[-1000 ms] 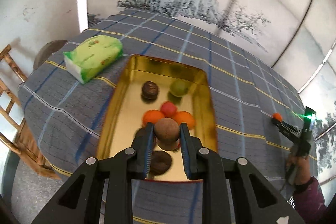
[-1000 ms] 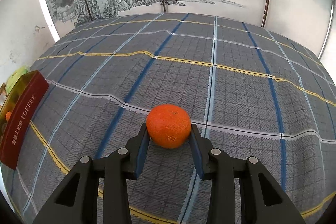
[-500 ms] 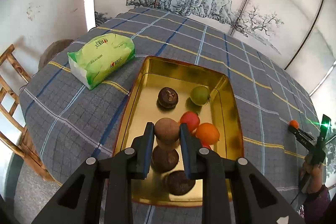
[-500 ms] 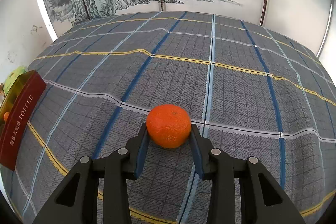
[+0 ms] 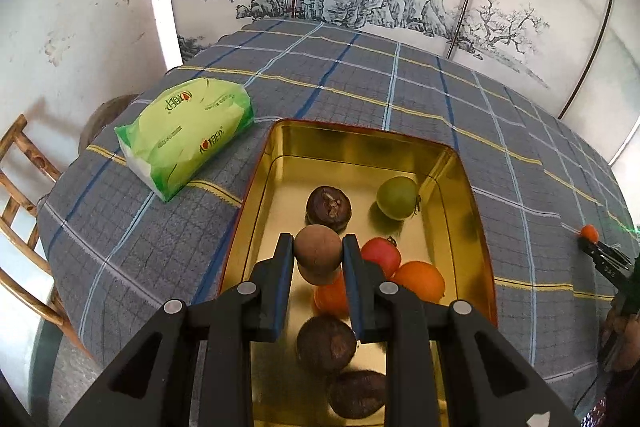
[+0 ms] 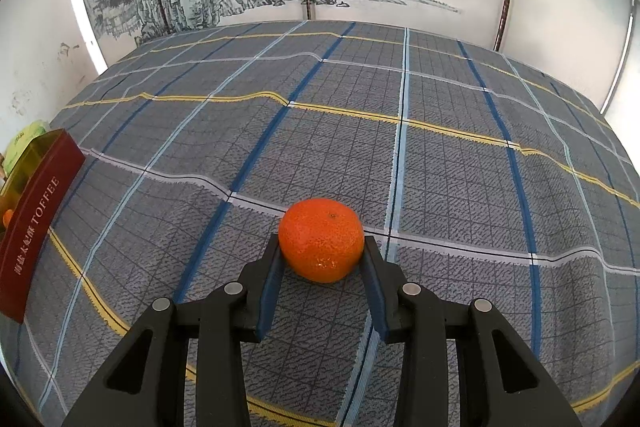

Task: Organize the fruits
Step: 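Lower the nuts into the tin and open the left tool, then carry the tangerine over the tin with the right tool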

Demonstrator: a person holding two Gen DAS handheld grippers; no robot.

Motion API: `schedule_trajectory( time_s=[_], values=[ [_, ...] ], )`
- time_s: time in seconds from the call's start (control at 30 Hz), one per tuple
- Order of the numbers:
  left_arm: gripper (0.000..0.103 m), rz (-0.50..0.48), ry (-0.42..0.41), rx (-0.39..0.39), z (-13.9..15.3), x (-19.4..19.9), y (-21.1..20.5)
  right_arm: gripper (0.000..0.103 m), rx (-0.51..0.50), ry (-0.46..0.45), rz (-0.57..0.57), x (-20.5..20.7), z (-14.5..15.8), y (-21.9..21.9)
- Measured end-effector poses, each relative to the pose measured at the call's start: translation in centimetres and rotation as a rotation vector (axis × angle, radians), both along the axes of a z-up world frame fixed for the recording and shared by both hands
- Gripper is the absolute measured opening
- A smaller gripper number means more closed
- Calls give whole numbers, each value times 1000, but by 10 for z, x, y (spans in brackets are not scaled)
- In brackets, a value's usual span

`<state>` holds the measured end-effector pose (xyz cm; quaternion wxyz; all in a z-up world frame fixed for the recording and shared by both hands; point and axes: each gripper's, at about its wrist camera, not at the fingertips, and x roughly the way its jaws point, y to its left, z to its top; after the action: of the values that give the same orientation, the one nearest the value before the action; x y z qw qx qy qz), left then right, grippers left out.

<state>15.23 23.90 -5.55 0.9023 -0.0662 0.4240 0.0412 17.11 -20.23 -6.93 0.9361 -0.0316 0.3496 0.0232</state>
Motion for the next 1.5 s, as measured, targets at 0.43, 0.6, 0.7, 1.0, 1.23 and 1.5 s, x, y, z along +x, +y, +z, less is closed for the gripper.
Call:
schedule_trajectory(
  time_s=[0.43,0.6,0.7,1.0,1.23,1.5],
  values=[
    [22,1,20,29,-9,17,4,39,-7,0,-1,0,0,1],
    [22,5,22,36,-11,19,6,39,-8,1,-1,0,0,1],
    [24,9,22,43,-11,19,6,39,-9,1,-2,0,0,1],
    [59,58,-15,89,1,-5,-2,39,-9,2,-1,0,0,1],
    [81,101,-46,122,17,-39,-12,39,-2,1,-1,-3,0,-1],
    [84,111,-67,70,28,-75,-19,39,30,-20,41,-32,8,11]
  ],
)
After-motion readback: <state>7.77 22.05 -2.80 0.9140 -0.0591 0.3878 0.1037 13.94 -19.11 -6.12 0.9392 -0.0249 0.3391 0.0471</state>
